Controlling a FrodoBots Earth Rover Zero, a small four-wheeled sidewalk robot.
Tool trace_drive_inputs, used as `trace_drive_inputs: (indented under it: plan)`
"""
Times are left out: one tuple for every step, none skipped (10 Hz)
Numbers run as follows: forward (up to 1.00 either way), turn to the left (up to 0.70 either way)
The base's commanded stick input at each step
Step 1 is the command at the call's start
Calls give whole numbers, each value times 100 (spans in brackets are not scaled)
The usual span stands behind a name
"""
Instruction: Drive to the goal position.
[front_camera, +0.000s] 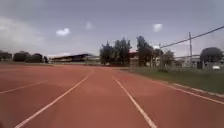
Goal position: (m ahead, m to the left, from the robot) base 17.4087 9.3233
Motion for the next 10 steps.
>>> trace_drive_inputs:
  plan:
    - [45, 0]
    - [45, 0]
    - [45, 0]
    - [45, 0]
    - [45, 0]
    - [45, 0]
    - [45, 0]
    - [45, 0]
    - [45, 0]
    - [45, 0]
